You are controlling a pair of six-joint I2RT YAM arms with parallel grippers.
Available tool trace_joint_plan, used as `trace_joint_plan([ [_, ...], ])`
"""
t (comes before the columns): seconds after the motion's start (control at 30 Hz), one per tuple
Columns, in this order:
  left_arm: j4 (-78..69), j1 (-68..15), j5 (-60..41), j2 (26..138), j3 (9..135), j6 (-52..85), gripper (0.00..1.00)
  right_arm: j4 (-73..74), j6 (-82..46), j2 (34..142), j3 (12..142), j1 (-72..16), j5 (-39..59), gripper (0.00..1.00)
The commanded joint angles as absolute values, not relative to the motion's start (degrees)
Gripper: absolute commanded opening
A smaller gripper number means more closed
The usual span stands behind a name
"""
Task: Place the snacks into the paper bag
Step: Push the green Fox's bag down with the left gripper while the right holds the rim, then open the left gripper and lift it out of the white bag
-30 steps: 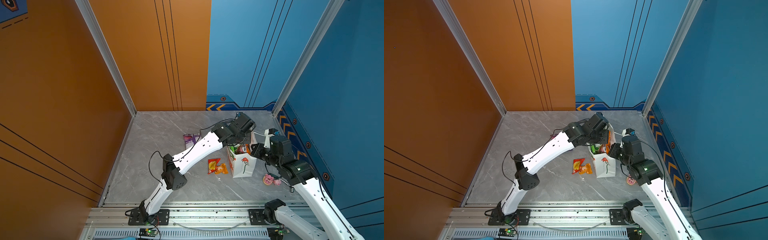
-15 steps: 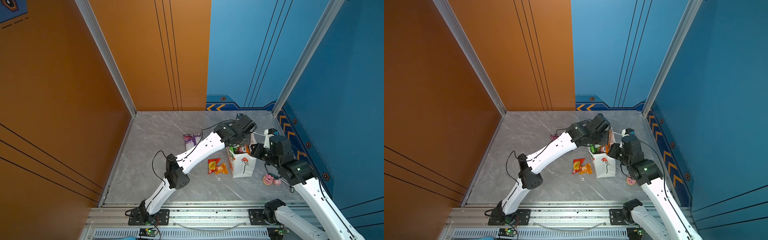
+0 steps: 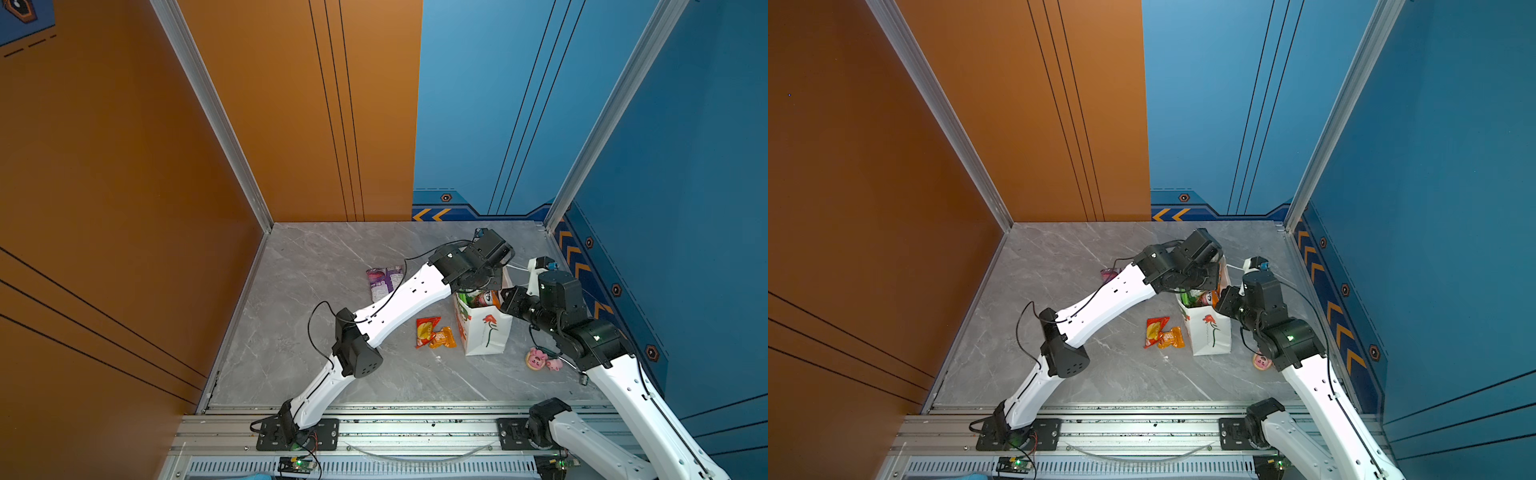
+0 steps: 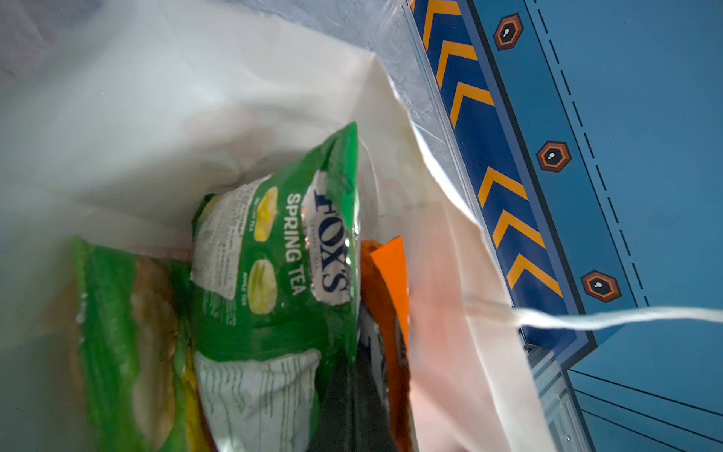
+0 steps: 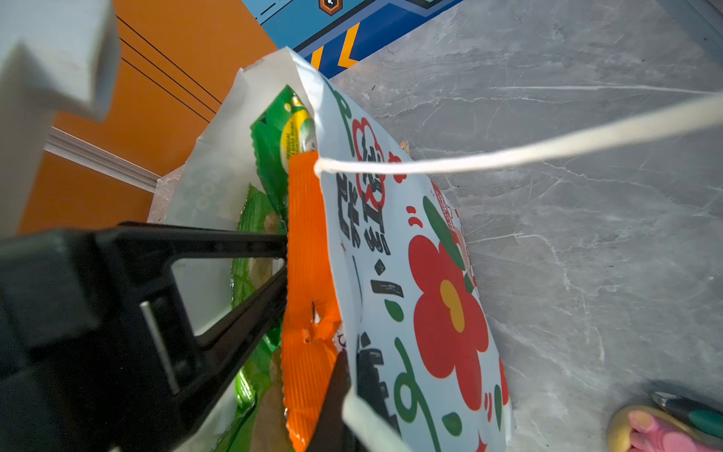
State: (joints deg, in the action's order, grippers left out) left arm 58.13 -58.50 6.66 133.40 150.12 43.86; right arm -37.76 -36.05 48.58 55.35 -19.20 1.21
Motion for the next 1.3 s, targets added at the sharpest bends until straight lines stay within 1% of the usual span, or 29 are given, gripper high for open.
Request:
trace_joint_plan([
  [0.0,58.89,-58.2,4.66,135.11,151.61,43.77,0.0,-35.68,-36.23,48.7,55.41,-19.82,1.46,0.0],
  [0.2,58.9,-58.57,5.96,132.78,151.06,42.42,0.19,-36.03,-36.04,48.34,55.55,-19.7,0.53,0.0],
  [0.37,58.89,-58.79,7.72,129.0,147.46,42.02,0.26,-36.08,-36.12,47.81,55.37,-19.69,0.04,0.01],
  [0.57,58.82,-59.98,7.37,126.64,147.31,39.87,0.33,-36.63,-35.33,47.66,55.46,-19.3,-1.36,0.0],
  [0.67,58.83,-60.68,7.43,124.65,146.36,38.4,0.4,-38.3,-33.4,48.02,55.88,-17.39,-3.35,0.01],
  [0.73,58.83,-61.16,8.42,122.86,145.1,37.54,0.44,-39.01,-32.96,48.26,55.92,-14.99,-1.85,0.01],
  [0.87,58.82,-62.6,13.24,118.23,141.45,35.99,0.53,-38.58,-33.22,47.84,55.15,-11.6,1.92,0.01],
  [0.97,58.91,-63.26,17.25,115.12,138.02,35.4,0.56,-38.75,-33.14,47.66,55.29,-11.29,2.09,0.01],
  [1.1,60.31,-63.34,24.35,110.4,132.04,35.68,0.65,-39.43,-32.57,47.46,55.79,-10.84,1.97,0.01],
  [1.2,61.64,-62.59,28.15,108.27,128.42,36.77,0.69,-39.45,-32.52,47.29,55.81,-10.91,2.03,0.01],
  [1.27,61.65,-61.73,27.27,108.01,127.02,37.26,0.69,-39.46,-32.59,47.46,55.84,-10.96,2.36,0.01],
])
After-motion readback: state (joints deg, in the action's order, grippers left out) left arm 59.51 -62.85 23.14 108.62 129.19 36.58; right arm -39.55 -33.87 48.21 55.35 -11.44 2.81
